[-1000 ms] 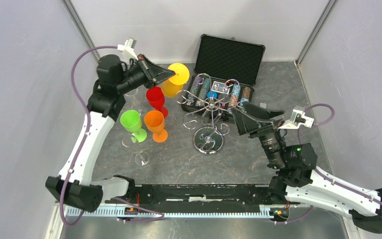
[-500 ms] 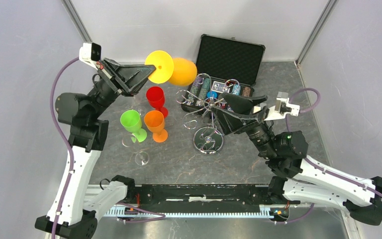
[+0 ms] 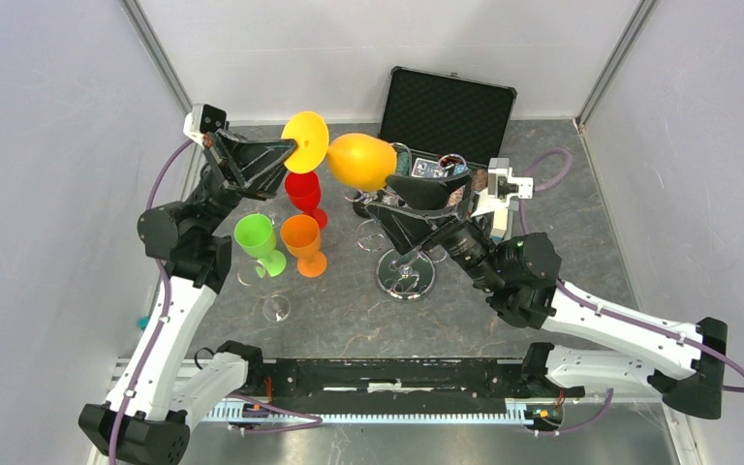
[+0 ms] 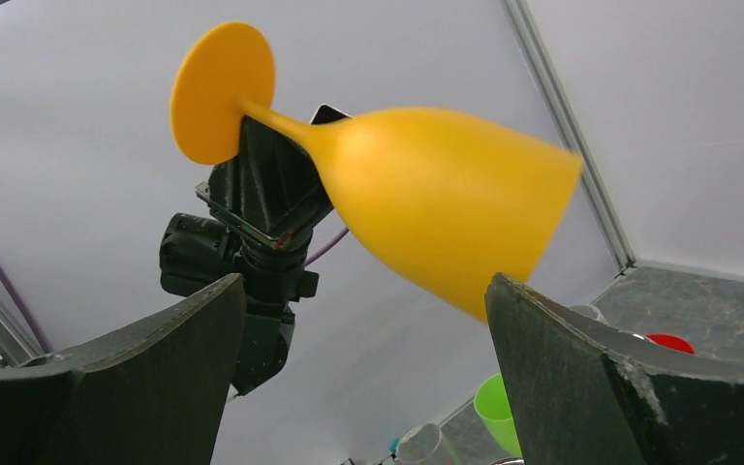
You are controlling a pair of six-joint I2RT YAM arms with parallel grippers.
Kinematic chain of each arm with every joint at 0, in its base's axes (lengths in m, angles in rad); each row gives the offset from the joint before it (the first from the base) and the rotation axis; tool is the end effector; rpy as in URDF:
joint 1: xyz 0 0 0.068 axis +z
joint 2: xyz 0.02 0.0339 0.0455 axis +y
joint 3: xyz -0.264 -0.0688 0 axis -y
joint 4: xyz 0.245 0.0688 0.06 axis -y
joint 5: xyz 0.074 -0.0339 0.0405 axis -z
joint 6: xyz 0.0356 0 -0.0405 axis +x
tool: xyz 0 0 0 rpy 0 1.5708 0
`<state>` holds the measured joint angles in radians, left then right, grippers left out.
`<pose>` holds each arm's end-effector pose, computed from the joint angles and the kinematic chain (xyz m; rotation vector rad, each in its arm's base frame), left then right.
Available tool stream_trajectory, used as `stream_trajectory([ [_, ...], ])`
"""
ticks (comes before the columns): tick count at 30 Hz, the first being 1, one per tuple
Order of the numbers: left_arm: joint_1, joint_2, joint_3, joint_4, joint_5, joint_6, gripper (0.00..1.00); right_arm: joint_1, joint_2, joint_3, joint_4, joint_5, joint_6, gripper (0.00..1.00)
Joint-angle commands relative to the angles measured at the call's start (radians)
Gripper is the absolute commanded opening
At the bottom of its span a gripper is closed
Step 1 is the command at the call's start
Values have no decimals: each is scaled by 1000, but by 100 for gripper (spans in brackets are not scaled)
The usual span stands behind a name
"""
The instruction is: Take the wine glass off the wine glass rack
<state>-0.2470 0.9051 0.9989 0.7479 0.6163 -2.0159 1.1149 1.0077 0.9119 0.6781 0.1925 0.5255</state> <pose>0.1539 -0.0600 0.4807 -0.2231 1.1645 -2.2827 0.1028 0.1942 0.4329 -0.1286 1.0905 1.3957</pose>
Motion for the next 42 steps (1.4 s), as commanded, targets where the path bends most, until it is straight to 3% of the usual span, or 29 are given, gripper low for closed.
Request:
stream_trajectory([
  [1, 3, -47, -2, 119, -27, -202, 2, -15, 0, 27, 36, 22, 67, 98],
  [8, 3, -58, -11, 104, -48, -201, 2, -17, -17, -39, 100, 81, 81, 98],
  [13, 3, -76, -14, 91, -57, -204, 2, -20, 9, -38, 223, -37, 33, 97],
  [23, 3, -119, -25, 51, -81, -178, 2, -27, 85, -70, 620, -309, 82, 71],
  [31, 3, -142, -22, -13, -90, -121, 5, -30, 129, -44, 715, -401, 123, 43],
  [40, 3, -131, -16, -41, -71, -94, 6, -30, 180, 46, 649, -500, 112, 44],
  [42, 3, -129, -18, -42, -70, -90, 6, -30, 190, 59, 643, -515, 111, 39],
])
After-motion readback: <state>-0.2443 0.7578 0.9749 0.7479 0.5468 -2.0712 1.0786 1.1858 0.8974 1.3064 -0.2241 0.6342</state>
